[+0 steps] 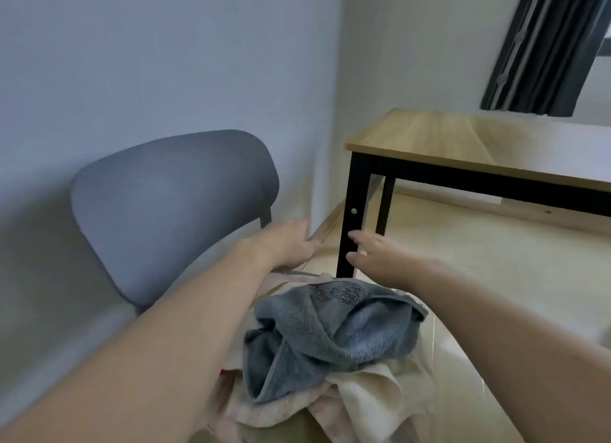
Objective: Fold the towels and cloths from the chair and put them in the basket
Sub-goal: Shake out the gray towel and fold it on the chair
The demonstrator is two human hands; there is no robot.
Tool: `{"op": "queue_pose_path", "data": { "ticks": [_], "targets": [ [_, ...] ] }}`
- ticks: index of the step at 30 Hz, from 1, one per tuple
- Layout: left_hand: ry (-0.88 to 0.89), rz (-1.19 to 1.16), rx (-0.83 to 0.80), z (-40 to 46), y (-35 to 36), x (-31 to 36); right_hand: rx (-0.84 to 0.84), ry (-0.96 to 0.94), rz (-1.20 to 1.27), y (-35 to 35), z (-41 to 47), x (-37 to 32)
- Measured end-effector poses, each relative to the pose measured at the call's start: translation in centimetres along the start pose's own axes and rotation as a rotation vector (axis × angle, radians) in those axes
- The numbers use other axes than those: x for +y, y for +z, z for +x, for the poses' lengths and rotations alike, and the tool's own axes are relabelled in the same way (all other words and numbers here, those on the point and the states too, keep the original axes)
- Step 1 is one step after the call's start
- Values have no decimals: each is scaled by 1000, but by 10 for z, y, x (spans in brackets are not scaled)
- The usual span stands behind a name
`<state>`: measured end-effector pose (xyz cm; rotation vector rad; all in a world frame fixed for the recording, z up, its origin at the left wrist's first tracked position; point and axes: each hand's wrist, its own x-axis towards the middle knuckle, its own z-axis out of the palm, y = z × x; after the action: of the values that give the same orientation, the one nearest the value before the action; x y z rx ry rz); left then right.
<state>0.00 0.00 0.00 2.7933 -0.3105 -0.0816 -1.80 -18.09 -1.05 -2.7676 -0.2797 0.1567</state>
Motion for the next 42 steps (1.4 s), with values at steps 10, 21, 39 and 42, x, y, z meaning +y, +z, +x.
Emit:
{"op": "queue_pose_path", "data": {
  "ticks": [10,21,39,42],
  "targets": [
    [28,-151,-375,-24,34,-12,-206,106,-6,17,-29,2],
    [104,-224,-286,-21,36,-20,-90,37,-143,3,-22,-17],
    [179,-608,79,-137,-154,38,571,-326,-270,-177,-144,-98],
    [216,-655,94,-151,-184,57,641,-310,-377,-204,-160,-106]
  ]
}}
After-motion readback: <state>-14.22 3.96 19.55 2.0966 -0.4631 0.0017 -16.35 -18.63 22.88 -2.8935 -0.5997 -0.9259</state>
